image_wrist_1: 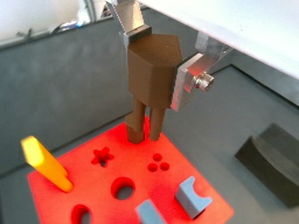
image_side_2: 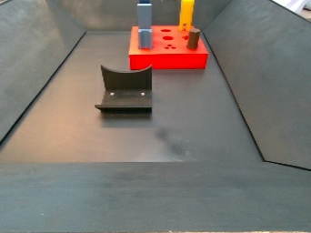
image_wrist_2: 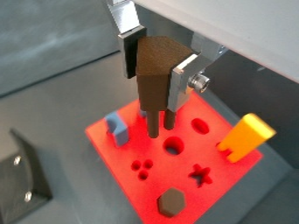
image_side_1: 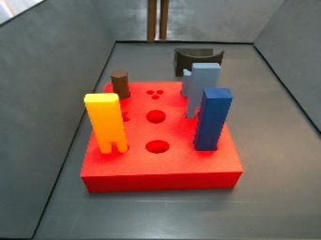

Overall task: Pick up the 3 prong object. Move up. Move to above the board. Insert the 3 prong object.
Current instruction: Insert the 3 prong object.

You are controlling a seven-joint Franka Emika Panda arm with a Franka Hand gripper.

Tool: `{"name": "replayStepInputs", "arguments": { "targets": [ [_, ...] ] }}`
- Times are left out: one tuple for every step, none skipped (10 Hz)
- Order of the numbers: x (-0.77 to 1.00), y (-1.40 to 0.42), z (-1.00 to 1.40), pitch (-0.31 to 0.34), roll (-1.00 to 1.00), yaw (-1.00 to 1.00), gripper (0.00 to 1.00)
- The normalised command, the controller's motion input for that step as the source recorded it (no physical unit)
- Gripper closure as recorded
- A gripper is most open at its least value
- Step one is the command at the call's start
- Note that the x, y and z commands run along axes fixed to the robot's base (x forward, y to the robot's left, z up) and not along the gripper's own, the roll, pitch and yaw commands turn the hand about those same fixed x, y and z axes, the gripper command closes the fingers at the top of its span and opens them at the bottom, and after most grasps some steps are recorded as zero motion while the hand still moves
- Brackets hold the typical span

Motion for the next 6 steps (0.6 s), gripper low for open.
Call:
{"name": "replayStepInputs", "arguments": {
  "targets": [
    [-0.2, 0.21, -0.85, -0.119, 0.19, 0.72, 1.0],
    [-0.11, 0.12, -0.9, -0.093, 0.15, 0.83, 1.0],
    [-0.07, 0.0, -0.74, -0.07, 0.21, 0.91, 1.0],
    [-0.04, 0.0, -0.69, -0.053, 0.2, 0.92, 1.0],
    [0.0, 0.0, -0.69, -0.054, 0.19, 0.87, 1.0],
    [0.0, 0.0, -0.04, 0.0, 0.0, 0.0, 1.0]
  ]
}}
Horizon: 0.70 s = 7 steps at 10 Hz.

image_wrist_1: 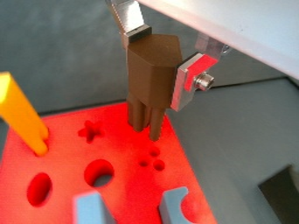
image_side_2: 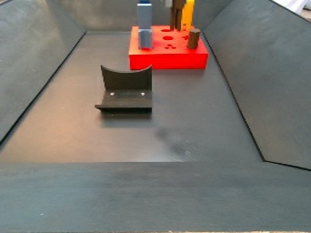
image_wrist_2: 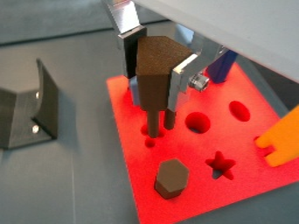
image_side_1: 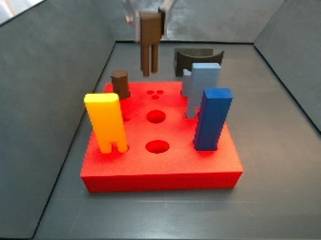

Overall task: Pick up the 3 prong object. Move up. Move to above the board. Insert the 3 prong object.
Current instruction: Insert the 3 prong object.

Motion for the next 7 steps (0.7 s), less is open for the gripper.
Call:
{"name": "replayStepInputs", "arguments": {
  "targets": [
    [0.0, 0.0, 0.0, 0.0, 0.0, 0.01, 1.0],
    [-0.03, 0.0, -0.04, -0.026, 0.0, 0.1, 1.0],
    [-0.02, 0.0, -0.04, -0.046, 0.0, 0.09, 1.0],
    [0.0, 0.0, -0.03, 0.0, 0.01, 0.05, 1.0],
    [0.03, 0.0, -0.33, -0.03, 0.06, 0.25, 1.0],
    [0.01, 0.0, -0.59, -0.123, 0.17, 0.34, 1.0],
    [0.08, 0.0, -0.67, -0.13, 0.24, 0.43, 1.0]
  ]
}}
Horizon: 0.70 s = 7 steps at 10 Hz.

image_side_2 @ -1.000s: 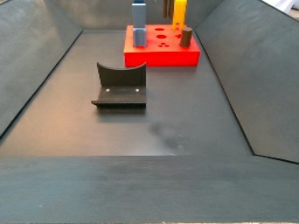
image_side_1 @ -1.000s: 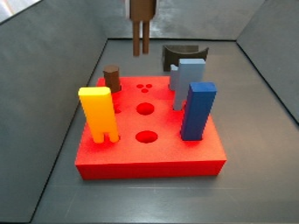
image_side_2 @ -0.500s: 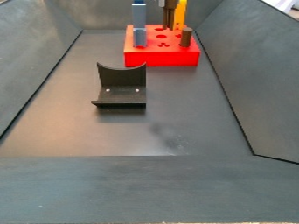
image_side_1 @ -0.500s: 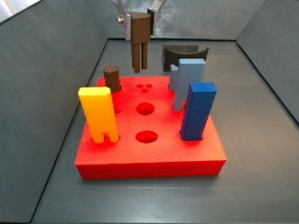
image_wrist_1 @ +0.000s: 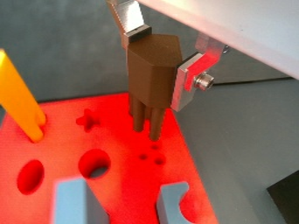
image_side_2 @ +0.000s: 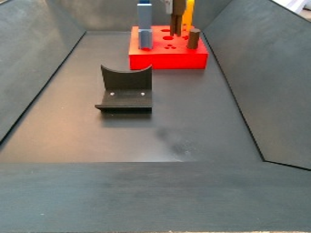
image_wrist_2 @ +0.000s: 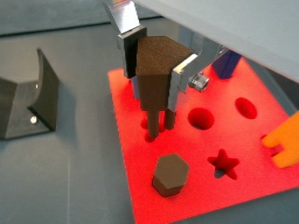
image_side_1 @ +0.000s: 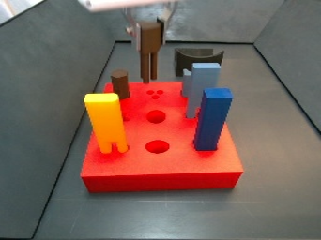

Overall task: Pick up the 3 prong object. Move up. Move to above the board. Insert the 3 prong object.
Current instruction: Insert the 3 prong object.

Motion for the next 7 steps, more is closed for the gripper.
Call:
{"name": "replayStepInputs", "arguments": {
  "targets": [
    [0.0, 0.0, -0.53, -0.116, 0.16, 0.3, 1.0],
    [0.0, 0.0, -0.08, 0.0, 0.0, 0.0, 1.0],
    [0.02, 0.0, -0.15, -0.047, 0.0, 0.0, 1.0],
    [0.0, 0.0, 0.0, -0.007, 0.0, 0.0, 1.0],
    [0.13, 0.0, -0.13, -0.007, 0.04, 0.0, 1.0],
    [0.27, 0.0, -0.22, 0.0, 0.07, 0.0, 1.0],
    [0.17, 0.0, 0.0, 0.0, 0.0, 0.0, 1.0]
  ]
}}
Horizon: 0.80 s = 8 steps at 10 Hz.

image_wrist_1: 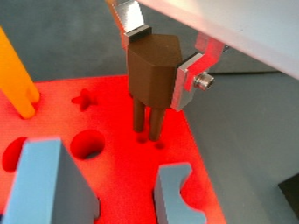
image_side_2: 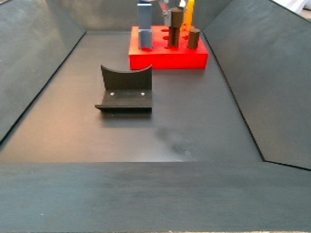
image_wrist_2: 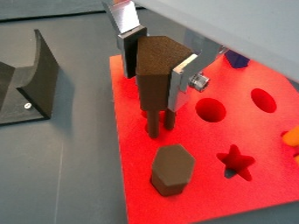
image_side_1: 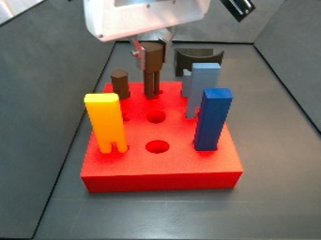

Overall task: Pick up the 3 prong object. Move up. Move to above the board. Insert the 3 prong object.
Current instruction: Insert the 3 prong object.

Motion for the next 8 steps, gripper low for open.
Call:
{"name": "replayStepInputs", "arguments": {
  "targets": [
    [0.0, 0.0, -0.02, 0.0, 0.0, 0.0, 1.0],
    [0.0, 0.0, -0.1, -0.009, 0.0, 0.0, 1.0],
    [0.03, 0.0, -0.13, -0.013, 0.0, 0.0, 1.0],
    [0.12, 0.03, -0.15, -0.003, 0.0, -0.01, 1.0],
    [0.1, 0.01, -0.14, -0.011, 0.0, -0.03, 1.0],
    [0.21, 0.03, -0.12, 0.0, 0.0, -0.05, 1.0],
    [0.25, 0.03, -0.13, 0.0, 0.0, -0.02, 1.0],
    [0.36, 0.13, -0.25, 0.0, 0.0, 0.0, 1.0]
  ]
}}
